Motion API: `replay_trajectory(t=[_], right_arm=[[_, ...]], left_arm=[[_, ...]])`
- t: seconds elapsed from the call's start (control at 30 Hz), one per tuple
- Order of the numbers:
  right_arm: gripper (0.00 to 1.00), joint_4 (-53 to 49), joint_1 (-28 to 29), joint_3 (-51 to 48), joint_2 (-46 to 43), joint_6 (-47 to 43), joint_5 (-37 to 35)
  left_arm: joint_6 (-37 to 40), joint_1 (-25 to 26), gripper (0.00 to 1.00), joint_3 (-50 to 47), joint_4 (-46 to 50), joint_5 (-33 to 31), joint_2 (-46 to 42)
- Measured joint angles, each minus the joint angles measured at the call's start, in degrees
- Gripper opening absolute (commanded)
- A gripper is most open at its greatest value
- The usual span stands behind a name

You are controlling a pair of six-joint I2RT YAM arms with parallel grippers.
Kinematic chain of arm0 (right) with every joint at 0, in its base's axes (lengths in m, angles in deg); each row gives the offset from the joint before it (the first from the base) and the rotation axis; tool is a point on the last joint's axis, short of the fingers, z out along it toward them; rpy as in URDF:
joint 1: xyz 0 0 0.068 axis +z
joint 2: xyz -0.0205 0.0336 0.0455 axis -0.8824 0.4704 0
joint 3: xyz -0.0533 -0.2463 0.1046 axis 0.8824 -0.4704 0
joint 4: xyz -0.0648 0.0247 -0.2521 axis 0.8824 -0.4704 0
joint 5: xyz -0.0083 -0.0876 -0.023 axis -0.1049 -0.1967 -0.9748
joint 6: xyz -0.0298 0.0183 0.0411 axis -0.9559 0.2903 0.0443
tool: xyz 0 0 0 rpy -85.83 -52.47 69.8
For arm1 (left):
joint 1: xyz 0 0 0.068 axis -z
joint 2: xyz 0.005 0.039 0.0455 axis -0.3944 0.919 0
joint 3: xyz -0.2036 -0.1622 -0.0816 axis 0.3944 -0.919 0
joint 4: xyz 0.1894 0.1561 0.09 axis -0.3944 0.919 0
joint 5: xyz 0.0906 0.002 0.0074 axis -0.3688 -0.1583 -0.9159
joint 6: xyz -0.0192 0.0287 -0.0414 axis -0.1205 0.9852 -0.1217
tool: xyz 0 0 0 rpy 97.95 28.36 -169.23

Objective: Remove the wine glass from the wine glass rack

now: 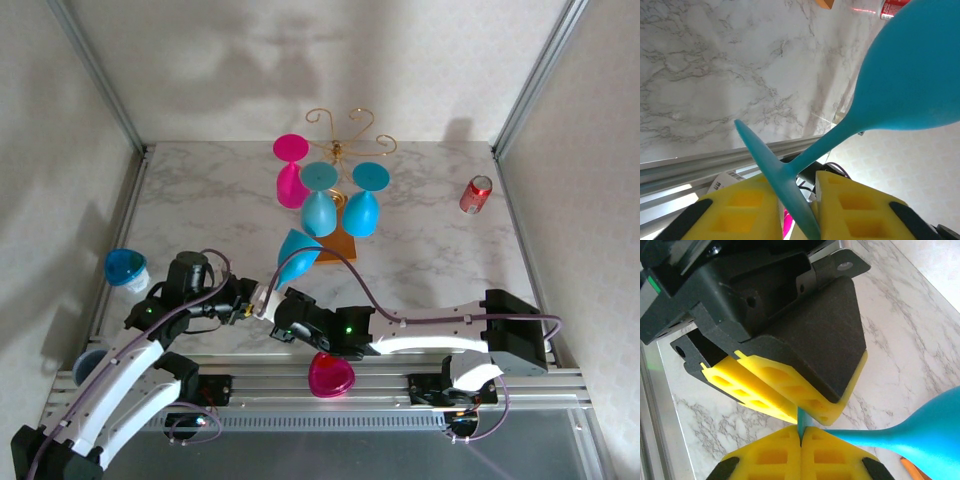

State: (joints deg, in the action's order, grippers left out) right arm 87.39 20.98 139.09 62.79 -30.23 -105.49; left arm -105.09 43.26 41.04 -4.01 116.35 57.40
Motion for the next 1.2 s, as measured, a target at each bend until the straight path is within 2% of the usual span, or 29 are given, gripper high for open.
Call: replay_trajectory(t=[0.17,0.27,0.37,0.53,0.77,1.2], right_arm=[[0.00,-0.04,0.22,0.00,0.02,0.02,0.15],[0.00,-0.02,0.22,0.00,0.02,0.07,0.59],[0.00,-0.09,0.22,0.00,0.00,0.22,1.22],[0.13,-0.90,0.24,0.00,-0.22,0.74,2.16],[0.26,-0.87,1.14,0.57,-2.89,3.28,5.62],[0.30,-5.55,1.75,4.00,-9.81,8.13,9.64]], left_arm=[[-0.83,-0.07,0.08,-0.02,0.00,0.20,-0.37],[-1.22,-0.20,0.00,-0.39,0.02,0.22,-0.92],[-1.49,-0.28,0.00,-0.96,-0.09,0.42,-1.55],[-2.49,-0.28,0.00,-2.21,-1.31,1.03,-2.75],[-2.49,-0.42,0.00,-4.44,-5.05,0.90,-4.20],[-2.67,-0.72,0.00,-7.28,-10.97,-0.31,-5.86]])
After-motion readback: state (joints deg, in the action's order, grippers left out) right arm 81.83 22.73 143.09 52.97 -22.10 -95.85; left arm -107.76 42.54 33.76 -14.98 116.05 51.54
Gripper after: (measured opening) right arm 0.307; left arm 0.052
